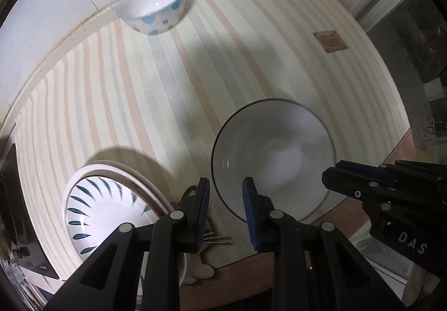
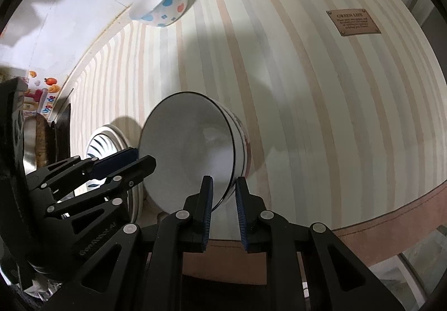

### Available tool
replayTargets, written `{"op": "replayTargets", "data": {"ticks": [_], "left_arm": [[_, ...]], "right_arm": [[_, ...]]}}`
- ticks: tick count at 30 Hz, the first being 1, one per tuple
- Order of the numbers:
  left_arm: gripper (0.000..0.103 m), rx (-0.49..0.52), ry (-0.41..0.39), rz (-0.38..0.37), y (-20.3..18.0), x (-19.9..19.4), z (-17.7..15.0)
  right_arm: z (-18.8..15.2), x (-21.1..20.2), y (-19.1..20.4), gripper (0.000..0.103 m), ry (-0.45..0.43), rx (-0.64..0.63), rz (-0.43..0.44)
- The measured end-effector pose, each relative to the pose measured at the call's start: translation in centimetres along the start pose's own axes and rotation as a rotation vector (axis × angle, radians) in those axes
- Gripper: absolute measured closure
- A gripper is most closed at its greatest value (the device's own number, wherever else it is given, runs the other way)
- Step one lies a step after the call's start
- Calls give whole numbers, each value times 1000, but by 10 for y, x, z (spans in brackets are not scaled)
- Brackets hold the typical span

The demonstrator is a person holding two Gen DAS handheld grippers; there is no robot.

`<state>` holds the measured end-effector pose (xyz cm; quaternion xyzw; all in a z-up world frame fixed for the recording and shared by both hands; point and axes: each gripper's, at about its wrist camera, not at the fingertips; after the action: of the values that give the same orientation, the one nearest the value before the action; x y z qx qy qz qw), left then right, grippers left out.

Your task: Organize plates and bowls

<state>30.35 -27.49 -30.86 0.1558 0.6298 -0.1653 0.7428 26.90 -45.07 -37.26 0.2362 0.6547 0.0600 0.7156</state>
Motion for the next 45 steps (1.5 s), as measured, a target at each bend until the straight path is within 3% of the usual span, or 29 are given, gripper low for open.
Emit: {"op": "replayTargets", "data": {"ticks": [10,11,14,16,25,29,37,41,43,45], "left_arm": [[80,-82,-95,-49,31,-54,22],[78,-106,-106,-58,39,-57,32],[73,-171,-108,-71,64,-51,59],[72,-223,-98,-78,84,-42,78],[73,-416,-27,-67,172,34,165],[71,-458,23,-84,188,63,180],[71,-440,87,-104,185,98,200],[74,-429,82,-103,184,107,201],[80,-423,76,-99,180,108,200],[82,-421,72,-99,176,109,198]], "right_arm": [[10,-45,20,83,-60,-32,97],[16,-49,22,81,-68,-39,103],[46,-57,30,58,-87,-58,117],[72,-55,35,54,-95,-68,123],[202,-3,53,54,-130,-76,135],[248,29,58,54,-118,-66,136],[287,74,51,54,-53,-53,109],[293,91,44,54,-21,-35,102],[295,94,41,57,-18,-25,102],[295,95,37,68,-13,-25,103]]}}
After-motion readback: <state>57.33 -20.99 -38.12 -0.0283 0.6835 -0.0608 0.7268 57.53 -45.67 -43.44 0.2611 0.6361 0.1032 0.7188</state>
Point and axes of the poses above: each gripper's, at about its wrist camera, not at the fingertips, and x roughly the way its jaws point, y to its left, z to its top, and after that the axes turned 5 degrees about z, right-handed
